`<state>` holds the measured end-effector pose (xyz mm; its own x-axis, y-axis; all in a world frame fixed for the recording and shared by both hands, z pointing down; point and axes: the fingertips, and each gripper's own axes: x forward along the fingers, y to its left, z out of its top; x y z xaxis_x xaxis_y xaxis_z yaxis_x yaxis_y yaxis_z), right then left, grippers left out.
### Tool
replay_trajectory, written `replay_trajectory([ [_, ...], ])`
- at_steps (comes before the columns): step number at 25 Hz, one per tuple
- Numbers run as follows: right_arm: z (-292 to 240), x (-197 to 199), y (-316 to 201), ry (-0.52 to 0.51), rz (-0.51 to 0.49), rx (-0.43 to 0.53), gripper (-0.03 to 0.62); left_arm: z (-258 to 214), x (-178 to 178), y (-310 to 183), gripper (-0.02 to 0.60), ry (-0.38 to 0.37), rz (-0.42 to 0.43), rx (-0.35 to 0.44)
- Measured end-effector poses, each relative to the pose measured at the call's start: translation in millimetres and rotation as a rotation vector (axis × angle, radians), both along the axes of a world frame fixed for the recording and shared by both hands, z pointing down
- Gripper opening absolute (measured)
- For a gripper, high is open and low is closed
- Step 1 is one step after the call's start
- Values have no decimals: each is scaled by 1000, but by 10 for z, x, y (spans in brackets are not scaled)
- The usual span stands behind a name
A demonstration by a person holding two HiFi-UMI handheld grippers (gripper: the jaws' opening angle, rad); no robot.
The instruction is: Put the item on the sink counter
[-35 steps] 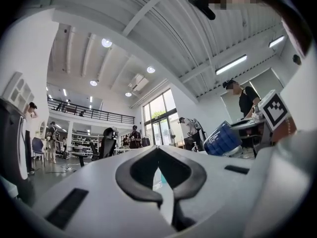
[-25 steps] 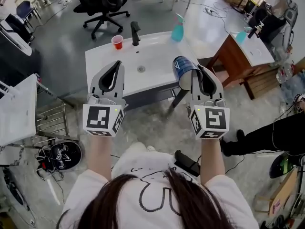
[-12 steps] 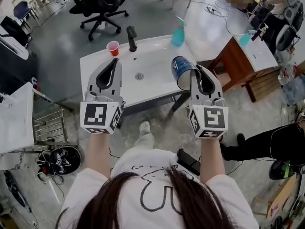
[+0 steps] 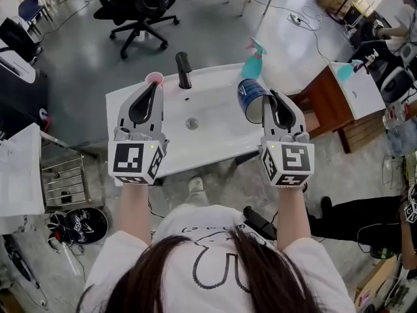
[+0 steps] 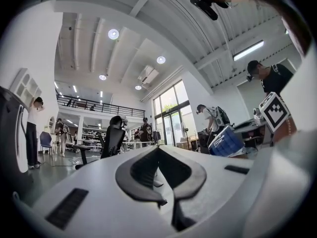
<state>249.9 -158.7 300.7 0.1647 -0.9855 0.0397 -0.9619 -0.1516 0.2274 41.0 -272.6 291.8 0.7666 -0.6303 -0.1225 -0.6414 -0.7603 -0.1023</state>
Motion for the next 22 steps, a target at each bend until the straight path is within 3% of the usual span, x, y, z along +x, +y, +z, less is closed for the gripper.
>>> replay_trajectory([
  [12, 377, 280, -1109, -34, -63, -163, 58, 176, 184, -966, 9, 4, -43, -47],
  [22, 766, 497, -1654, -41, -200, -357, 58, 296, 347, -1271, 9, -8, -51, -63],
])
